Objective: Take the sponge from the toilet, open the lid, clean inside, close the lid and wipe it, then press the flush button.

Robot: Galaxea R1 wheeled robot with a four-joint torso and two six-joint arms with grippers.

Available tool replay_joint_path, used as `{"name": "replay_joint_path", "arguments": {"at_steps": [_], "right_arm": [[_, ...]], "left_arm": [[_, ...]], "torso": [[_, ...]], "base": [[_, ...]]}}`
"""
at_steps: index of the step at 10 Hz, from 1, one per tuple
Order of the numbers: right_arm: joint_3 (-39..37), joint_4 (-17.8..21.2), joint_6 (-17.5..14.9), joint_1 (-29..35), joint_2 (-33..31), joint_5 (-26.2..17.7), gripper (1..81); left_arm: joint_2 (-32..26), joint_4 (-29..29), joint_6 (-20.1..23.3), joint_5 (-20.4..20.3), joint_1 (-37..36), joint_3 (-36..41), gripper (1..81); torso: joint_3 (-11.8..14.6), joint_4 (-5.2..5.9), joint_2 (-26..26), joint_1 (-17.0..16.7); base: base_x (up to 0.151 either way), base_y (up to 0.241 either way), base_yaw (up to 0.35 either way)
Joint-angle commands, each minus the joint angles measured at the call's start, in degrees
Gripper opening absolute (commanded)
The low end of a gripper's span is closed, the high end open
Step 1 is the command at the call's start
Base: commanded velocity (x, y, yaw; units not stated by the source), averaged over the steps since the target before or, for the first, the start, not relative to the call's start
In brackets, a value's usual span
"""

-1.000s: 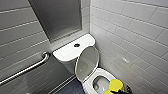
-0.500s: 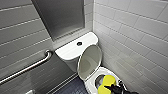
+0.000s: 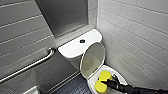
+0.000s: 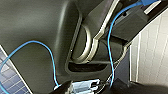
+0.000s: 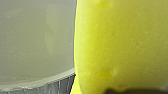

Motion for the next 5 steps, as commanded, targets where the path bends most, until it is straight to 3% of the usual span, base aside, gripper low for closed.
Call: {"name": "replay_joint_path", "arguments": {"at_steps": [1,3,5], "right_arm": [[-6.36,1.59,0.13,7.65,5.13,-8.31,1.0],[-13.92,1.59,0.22,8.62,10.76,-11.83,1.0],[-21.1,1.41,0.22,8.71,15.49,-12.35,1.0]], "left_arm": [[-1.06,0.6,0.11,3.4,1.73,0.94,81.1],[-1.06,0.52,0.11,3.4,1.81,0.94,81.1],[-1.14,0.52,0.03,3.4,1.81,0.94,81.1]], "torso": [[0.0,0.0,0.0,0.0],[-0.02,0.0,0.0,0.02],[-0.02,0.0,0.0,0.02]], "base": [[0.0,0.0,0.0],[0.0,0.0,0.0],[0.0,0.0,0.0]]}}
